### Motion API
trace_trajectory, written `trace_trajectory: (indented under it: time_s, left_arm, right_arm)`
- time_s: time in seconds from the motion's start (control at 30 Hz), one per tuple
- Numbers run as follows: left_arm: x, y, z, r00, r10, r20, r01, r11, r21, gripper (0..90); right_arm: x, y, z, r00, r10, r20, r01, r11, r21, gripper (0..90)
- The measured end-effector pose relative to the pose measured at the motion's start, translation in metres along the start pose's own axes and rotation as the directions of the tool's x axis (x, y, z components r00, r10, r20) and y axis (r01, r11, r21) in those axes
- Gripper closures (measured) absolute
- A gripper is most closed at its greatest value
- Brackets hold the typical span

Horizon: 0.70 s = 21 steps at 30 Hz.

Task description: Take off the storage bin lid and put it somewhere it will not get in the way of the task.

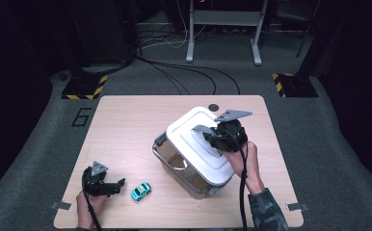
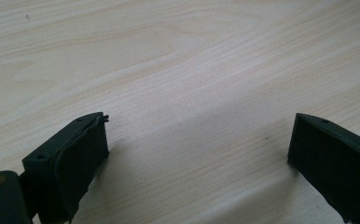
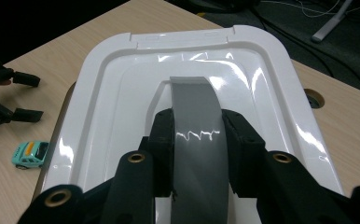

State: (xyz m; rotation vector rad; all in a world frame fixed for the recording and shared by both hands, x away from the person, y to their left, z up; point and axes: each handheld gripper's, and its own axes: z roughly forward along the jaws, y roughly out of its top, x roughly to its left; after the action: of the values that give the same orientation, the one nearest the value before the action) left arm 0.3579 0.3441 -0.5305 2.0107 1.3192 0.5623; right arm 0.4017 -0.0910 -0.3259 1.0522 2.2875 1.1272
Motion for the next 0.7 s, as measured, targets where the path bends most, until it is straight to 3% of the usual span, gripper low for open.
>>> trace_trajectory:
  time_s: [0.33, 0.7]
  left_arm:
    - [0.000, 0.000, 0.000, 1.0000, 0.001, 0.000, -0.001, 1.0000, 0.000, 4.6]
    - [0.000, 0.000, 0.000, 1.0000, 0.001, 0.000, -0.001, 1.0000, 0.000, 4.6]
  right_arm:
    - [-0.022, -0.007, -0.018, 0.9976, 0.026, 0.064, -0.025, 0.9996, -0.016, 66.6]
    - [-0.047, -0.022, -0.039, 0.9892, 0.064, 0.131, -0.061, 0.9978, -0.026, 66.6]
